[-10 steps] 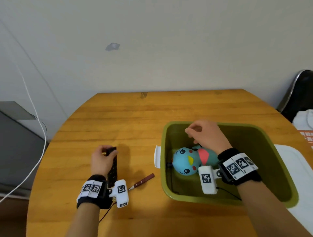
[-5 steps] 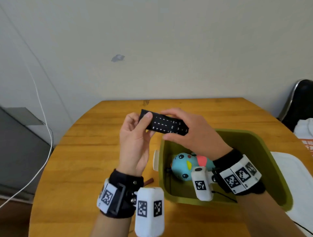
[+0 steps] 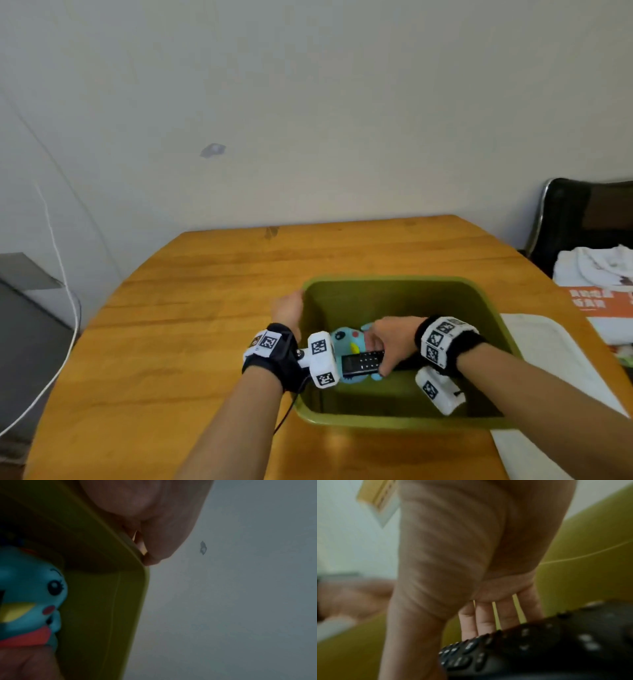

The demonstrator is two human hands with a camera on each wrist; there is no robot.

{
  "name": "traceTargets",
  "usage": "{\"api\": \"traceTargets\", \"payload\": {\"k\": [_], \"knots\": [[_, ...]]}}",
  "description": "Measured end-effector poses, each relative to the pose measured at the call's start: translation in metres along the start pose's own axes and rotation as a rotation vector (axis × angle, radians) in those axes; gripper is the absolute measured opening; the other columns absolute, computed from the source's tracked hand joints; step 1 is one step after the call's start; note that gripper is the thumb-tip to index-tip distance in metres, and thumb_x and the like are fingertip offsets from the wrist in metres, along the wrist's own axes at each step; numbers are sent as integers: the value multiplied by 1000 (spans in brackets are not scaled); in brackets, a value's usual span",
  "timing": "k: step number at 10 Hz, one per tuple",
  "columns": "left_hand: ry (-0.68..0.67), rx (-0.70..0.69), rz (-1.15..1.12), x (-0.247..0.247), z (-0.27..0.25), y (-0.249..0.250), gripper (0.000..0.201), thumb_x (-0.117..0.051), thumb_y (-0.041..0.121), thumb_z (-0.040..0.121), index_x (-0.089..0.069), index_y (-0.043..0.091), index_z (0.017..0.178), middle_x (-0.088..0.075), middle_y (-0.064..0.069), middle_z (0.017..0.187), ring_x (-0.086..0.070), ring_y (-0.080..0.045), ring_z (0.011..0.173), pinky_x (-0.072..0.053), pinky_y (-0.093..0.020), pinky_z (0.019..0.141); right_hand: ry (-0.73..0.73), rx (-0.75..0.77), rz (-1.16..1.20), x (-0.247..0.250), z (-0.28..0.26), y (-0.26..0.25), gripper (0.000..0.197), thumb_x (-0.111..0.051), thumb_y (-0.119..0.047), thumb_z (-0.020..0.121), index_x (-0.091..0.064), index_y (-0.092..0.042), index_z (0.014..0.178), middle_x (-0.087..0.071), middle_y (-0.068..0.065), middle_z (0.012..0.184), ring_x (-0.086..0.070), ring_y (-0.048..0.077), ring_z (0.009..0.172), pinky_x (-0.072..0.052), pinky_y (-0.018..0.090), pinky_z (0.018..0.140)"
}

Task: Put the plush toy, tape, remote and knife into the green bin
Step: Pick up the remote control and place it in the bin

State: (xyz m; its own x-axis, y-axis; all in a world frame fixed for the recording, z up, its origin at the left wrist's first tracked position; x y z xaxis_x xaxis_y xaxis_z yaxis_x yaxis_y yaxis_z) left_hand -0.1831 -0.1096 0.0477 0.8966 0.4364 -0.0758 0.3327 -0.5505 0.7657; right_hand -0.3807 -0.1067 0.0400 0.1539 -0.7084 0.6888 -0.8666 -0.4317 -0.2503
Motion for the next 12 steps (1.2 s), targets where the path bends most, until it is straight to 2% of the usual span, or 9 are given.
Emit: {"api": "traceTargets", "payload": {"k": [1,3,4,6,7,9,10,11,12], "knots": [[66,-95,55,0,0,5,27,-55,22,92,-45,15,67,-44,-9,72,-40,-20,64,-39,-30,67,-168,-41,-104,-23,15,4,43,-86,-40,69,-75,-17,105,-70,-5,88,-62,16,80,-57,34,75],[108,-191,132,5,-3,7,28,-50,26,100,-64,9,117,-56,-3,78,-46,-12,64,-37,-24,55,-296,-48,-50,-59,38,-5,40,-88,-36,75,-68,-20,106,-61,-8,78,-51,9,60,-44,21,51],[120,-189,144,7,-3,7,17,-50,26,100,-62,15,105,-52,-2,75,-43,-13,64,-33,-23,53,-287,-34,63,-67,49,-1,42,-88,-24,79,-66,-13,113,-66,2,98,-55,10,63,-48,18,46],[142,-208,130,9,3,5,31,-52,28,99,-49,24,68,-48,2,72,-40,-10,61,-35,-28,57,-254,-26,207,-80,66,13,35,-82,-11,83,-70,-21,114,-73,4,121,-64,14,89,-54,24,75],[149,-220,124,9,5,5,32,-53,26,99,-52,25,67,-51,3,69,-45,-11,63,-39,-29,74,-256,-35,280,-87,72,16,35,-78,-6,86,-71,-21,117,-72,5,123,-64,13,94,-53,20,76],[119,-228,147,8,14,2,24,-52,27,99,-66,11,109,-67,-6,95,-60,-26,99,-47,-38,97,-263,-67,426,-95,78,22,32,-54,2,100,-66,2,130,-78,1,95,-72,24,94,-58,22,67],[110,-236,154,7,18,1,31,-54,29,98,-68,6,114,-70,-6,95,-63,-26,100,-49,-42,99,-166,-68,467,-84,74,26,27,-56,-8,101,-72,-13,123,-80,1,103,-69,8,79,-58,23,78],[115,-233,153,9,18,1,33,-54,30,97,-67,6,117,-68,-6,91,-63,-26,96,-50,-46,98,-81,12,404,-69,66,22,27,-65,-11,96,-72,-35,105,-71,6,130,-61,8,98,-50,24,91],[94,-168,129,9,19,-4,38,-58,32,95,-64,6,121,-70,-11,108,-63,-29,105,-49,-47,100,-141,62,438,-72,66,16,37,-57,0,97,-72,-31,109,-70,10,130,-64,7,90,-52,20,79]]}}
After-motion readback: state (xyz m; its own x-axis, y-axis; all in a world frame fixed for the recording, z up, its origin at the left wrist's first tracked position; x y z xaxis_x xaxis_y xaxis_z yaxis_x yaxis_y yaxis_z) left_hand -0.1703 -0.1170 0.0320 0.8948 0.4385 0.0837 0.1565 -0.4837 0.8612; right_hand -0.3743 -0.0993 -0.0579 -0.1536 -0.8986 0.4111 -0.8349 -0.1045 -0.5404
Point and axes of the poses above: each hand's wrist, its own z-axis towards the middle knuckle, its own x-axis out of the back of the hand, y = z × x, the point moved 9 cm from there along z, towards the middle knuckle
